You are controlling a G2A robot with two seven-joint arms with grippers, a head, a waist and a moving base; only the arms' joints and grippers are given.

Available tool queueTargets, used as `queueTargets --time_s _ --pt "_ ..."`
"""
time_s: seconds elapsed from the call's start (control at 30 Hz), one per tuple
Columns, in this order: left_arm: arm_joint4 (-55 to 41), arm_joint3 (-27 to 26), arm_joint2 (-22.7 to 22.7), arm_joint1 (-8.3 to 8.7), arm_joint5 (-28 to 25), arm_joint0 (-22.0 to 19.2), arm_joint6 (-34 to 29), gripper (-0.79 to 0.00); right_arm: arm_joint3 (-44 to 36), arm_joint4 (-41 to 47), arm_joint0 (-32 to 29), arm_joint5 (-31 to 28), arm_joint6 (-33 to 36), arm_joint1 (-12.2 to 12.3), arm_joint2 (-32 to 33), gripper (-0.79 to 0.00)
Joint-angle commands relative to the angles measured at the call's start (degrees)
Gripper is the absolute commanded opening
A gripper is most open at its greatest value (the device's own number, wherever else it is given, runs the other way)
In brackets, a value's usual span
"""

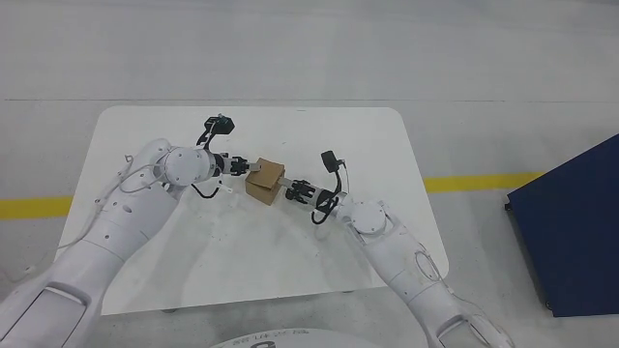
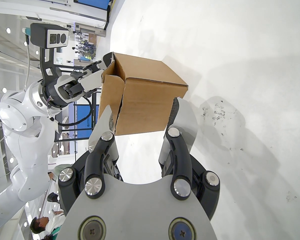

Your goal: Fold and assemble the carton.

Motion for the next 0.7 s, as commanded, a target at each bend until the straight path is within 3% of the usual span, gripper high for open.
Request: queueTargets --time_s 0.0,0.67 --pt "-0.10 0.14 0.01 -0.05 -0.10 -0.06 -0.10 -0.111 -0.01 -0.01 0.00 0.12 -0.02 0.00 -0.02 -0.345" --pt "0.13 1.34 0.40 -0.56 -0.53 -0.57 -0.18 -0.108 -0.13 -2.17 0.30 2.19 -0.53 -0.08 -1.18 -0.326"
